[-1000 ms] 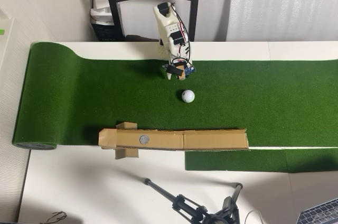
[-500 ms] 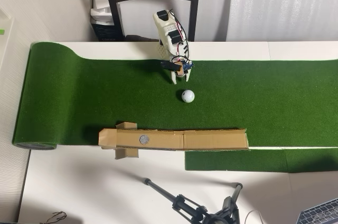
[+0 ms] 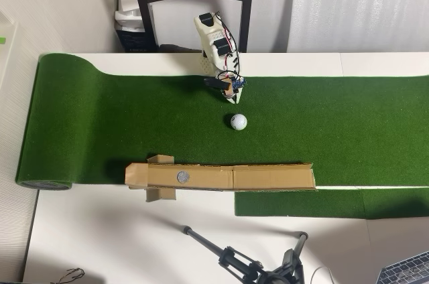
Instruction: Pick up the golf ball and place it on the gray mark at the back.
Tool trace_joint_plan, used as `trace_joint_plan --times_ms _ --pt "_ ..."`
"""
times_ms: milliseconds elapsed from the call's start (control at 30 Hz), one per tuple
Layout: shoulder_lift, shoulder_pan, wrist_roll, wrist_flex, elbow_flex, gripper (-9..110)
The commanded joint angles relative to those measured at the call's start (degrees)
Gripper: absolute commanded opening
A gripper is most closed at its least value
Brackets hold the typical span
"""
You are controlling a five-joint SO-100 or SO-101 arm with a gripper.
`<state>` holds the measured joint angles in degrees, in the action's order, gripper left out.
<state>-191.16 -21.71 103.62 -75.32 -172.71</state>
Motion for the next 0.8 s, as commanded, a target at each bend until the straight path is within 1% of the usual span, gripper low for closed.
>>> trace_joint_plan --times_ms 0,67,233,333,600,667,767 --pt "-0.8 0.7 0.2 0.4 1.1 12" --pt "-0.4 0.7 0.2 0.4 1.7 14" --pt "-0.1 0.8 -0.3 -0.4 6.0 14" --pt "3.8 2.4 -0.6 -0.5 9.0 14" --pt "27.4 3.1 -1.3 0.4 24.7 15" --pt "36.8 3.1 -1.3 1.8 30.8 15" --pt "43.1 3.0 -1.4 2.9 35.2 15"
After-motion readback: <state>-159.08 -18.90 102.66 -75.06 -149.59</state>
